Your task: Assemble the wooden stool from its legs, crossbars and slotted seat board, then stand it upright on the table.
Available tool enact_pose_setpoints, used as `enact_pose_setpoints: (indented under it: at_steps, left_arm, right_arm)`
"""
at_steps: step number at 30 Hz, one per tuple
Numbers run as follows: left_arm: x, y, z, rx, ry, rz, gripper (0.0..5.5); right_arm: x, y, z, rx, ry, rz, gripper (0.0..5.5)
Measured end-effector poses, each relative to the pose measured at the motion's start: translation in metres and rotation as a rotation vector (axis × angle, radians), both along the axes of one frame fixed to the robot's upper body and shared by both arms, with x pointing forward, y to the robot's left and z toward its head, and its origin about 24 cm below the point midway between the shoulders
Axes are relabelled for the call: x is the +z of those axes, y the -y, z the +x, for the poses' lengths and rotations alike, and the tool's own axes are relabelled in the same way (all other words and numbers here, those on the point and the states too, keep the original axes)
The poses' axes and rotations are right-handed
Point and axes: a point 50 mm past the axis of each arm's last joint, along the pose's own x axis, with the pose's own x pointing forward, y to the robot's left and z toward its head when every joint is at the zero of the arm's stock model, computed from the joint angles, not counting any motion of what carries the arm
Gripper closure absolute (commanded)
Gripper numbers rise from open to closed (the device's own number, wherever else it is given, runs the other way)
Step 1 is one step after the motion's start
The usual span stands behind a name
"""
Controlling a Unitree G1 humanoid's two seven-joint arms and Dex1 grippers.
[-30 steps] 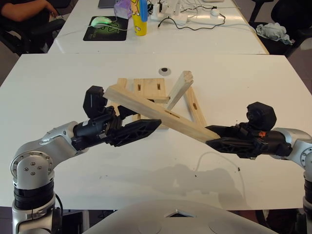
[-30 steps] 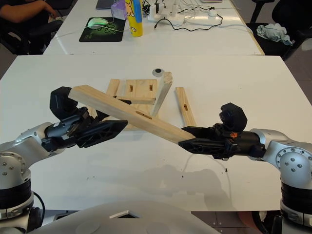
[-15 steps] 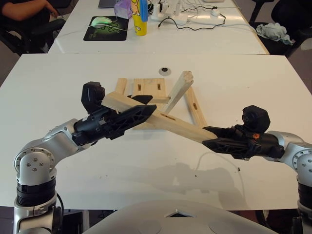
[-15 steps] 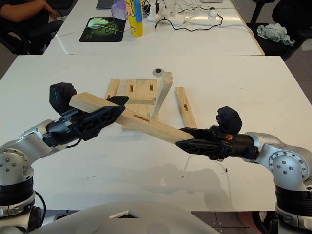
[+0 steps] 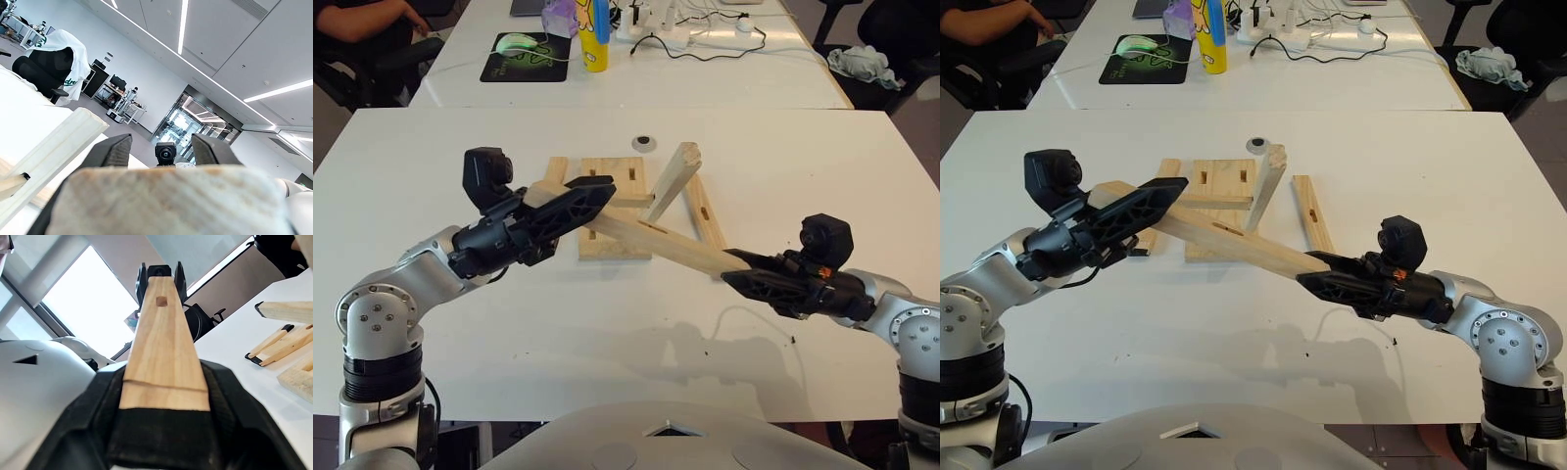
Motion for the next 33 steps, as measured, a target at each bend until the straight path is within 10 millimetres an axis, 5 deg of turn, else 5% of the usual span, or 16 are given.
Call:
enact_pose_setpoints:
  at_steps: [17, 29, 33]
  left_arm:
    - [0.0, 0.0, 0.008, 0.021, 0.008, 0.017, 3.44]
    - [0.001, 0.006, 0.012, 0.045, 0.041, 0.018, 3.44]
    - [-0.004, 0.005, 0.014, 0.069, 0.045, 0.108, 2.55]
  right_arm:
    - [-0.031, -0.026, -0.01, 0.039, 0.018, -0.09, 3.42]
    - [-0.031, -0.03, -0.008, 0.033, 0.008, -0.087, 3.42]
    - [-0.031, -0.025, -0.006, 0.015, 0.001, -0.094, 3.42]
